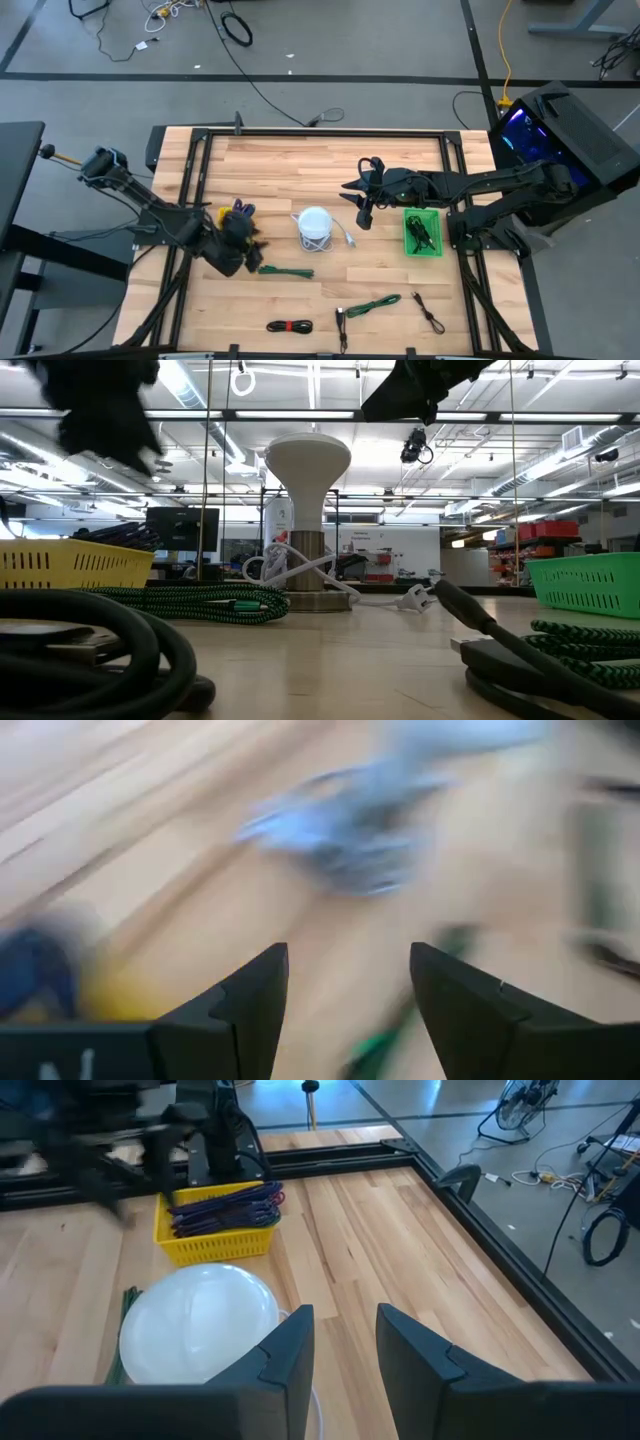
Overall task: Pick & Place USB Port
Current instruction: Put the green charger cable into the yellow bin
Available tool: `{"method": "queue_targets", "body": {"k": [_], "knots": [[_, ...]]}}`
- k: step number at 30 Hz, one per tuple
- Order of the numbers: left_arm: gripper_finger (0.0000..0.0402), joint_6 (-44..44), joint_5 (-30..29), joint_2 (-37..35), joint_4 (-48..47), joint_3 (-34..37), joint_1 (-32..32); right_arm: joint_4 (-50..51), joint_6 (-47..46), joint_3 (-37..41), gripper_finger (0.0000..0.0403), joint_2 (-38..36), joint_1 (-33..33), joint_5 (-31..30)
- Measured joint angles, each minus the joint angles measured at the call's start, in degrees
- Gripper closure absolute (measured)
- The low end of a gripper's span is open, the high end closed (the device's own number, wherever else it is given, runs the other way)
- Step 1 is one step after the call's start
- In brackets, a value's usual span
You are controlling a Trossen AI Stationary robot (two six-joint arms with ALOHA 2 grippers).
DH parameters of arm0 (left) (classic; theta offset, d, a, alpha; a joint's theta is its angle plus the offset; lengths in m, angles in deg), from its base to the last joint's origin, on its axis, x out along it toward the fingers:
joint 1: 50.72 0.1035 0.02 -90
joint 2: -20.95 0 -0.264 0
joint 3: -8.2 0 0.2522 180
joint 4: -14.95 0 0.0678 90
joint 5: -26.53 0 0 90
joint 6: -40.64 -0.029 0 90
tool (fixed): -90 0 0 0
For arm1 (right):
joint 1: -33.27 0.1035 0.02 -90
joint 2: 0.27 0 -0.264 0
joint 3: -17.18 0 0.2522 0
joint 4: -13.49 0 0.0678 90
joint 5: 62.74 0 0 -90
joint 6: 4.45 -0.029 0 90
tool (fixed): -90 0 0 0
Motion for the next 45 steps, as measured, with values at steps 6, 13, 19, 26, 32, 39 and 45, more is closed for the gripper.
{"method": "queue_targets", "body": {"k": [6,13,19,26,32,39,45], "knots": [[0.0191,-32.7,4.7,5.8,24.8,-0.3,2.9,-0.8,-0.4,0.0,0.0292,0.0,0.0,0.0],[0.0191,-40.7,14.8,15.0,26.4,-0.2,9.1,-0.7,-1.6,0.0,0.0292,0.0,0.0,2.3],[0.0191,-41.7,25.0,19.9,26.6,-0.2,11.0,-0.7,-1.7,0.0,0.0292,0.0,0.0,5.1],[0.0191,-39.8,29.3,22.5,26.2,-0.2,10.9,-0.7,-1.7,0.0,0.0292,0.0,0.0,4.6],[0.0191,-37.8,33.2,26.1,26.3,-0.2,10.9,-1.0,-1.7,0.0,0.0292,0.0,0.0,4.5],[0.0206,-32.8,33.8,28.9,26.4,-0.3,10.9,-1.2,-1.6,0.0,0.0292,0.0,0.0,4.5],[0.0366,-27.2,35.2,28.8,26.3,-0.2,11.0,-1.1,-1.4,0.0,0.0292,0.0,0.0,4.5]]}}
